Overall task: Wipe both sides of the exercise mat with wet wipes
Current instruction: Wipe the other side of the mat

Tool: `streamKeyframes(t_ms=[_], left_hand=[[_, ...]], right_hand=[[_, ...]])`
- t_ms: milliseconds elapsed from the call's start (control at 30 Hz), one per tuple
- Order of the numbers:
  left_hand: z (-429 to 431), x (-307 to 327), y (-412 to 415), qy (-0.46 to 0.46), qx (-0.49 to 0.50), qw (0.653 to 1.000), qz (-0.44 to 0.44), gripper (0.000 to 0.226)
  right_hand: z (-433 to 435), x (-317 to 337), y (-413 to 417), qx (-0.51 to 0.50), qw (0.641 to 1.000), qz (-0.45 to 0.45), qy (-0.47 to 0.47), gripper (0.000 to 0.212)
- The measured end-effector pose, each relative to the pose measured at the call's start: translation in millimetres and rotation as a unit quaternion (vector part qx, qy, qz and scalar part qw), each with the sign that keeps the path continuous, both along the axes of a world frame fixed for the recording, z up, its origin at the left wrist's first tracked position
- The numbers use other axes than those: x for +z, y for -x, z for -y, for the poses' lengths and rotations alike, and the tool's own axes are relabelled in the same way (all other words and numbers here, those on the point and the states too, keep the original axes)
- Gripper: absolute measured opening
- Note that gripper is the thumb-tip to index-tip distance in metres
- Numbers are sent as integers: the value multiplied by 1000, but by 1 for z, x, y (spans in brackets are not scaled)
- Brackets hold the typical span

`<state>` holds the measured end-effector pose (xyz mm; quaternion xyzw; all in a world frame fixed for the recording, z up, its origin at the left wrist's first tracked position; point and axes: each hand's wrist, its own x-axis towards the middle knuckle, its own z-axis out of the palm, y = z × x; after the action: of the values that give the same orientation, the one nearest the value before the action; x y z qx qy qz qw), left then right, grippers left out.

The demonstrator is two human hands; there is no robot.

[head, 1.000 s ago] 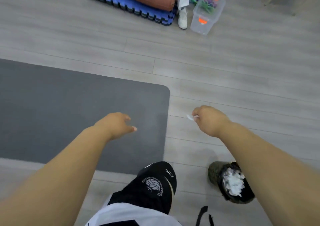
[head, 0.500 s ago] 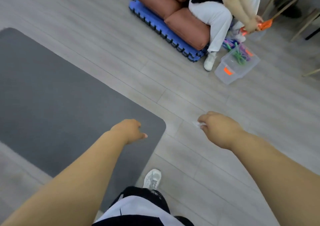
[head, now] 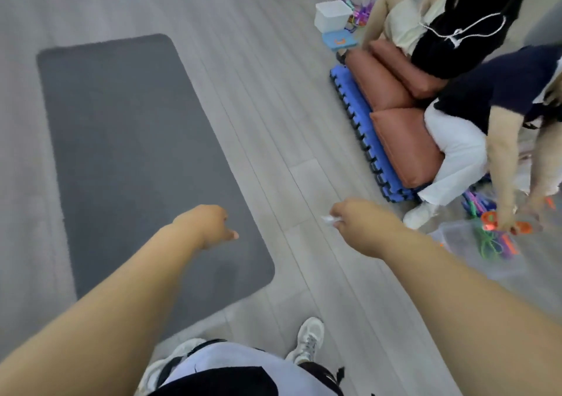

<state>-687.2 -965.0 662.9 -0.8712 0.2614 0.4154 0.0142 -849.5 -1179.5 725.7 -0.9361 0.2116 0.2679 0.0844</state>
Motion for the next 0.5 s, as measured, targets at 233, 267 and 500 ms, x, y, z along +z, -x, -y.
streamKeyframes(t_ms=[233, 267, 500], left_hand=[[39, 6, 49, -8, 146, 989, -17, 62], [41, 7, 50, -12, 166, 986, -17, 62], [51, -6, 33, -33, 291, 956, -11, 60]], right_hand=[[80, 14, -36, 187, 982, 5, 16, 24], [88, 13, -45, 201, 979, -1, 15, 25], [114, 0, -131, 340, 941, -5, 6, 27]])
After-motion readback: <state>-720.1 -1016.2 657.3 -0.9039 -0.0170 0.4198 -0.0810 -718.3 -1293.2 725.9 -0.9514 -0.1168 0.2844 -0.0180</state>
